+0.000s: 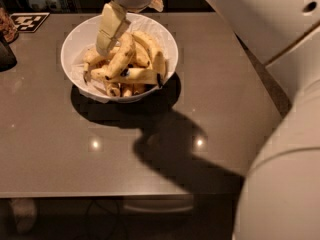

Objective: Pick banana from white bowl

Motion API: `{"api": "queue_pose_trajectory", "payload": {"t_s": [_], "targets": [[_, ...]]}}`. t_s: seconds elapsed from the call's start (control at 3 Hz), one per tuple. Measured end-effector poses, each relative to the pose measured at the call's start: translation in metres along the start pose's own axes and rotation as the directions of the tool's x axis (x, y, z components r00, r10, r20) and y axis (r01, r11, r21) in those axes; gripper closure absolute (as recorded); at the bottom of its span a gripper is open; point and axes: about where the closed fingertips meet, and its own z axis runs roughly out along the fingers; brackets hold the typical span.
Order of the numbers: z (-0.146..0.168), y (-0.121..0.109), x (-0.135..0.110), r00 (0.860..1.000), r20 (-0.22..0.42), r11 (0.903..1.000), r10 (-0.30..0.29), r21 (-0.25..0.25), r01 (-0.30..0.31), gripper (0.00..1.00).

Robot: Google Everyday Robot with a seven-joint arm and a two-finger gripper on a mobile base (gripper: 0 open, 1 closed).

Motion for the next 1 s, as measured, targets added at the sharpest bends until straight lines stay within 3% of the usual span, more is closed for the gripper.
{"api": "queue_pose_trajectory", "payload": {"t_s": [0.33,1.0], "targets": [[0.01,-0.012,0.0,0.997,-0.011,0.9972,0.073,-0.015,-0.073,0.01],[0.022,-0.026,0.002,0.988,-0.023,0.9875,0.153,-0.036,-0.154,0.21]]}}
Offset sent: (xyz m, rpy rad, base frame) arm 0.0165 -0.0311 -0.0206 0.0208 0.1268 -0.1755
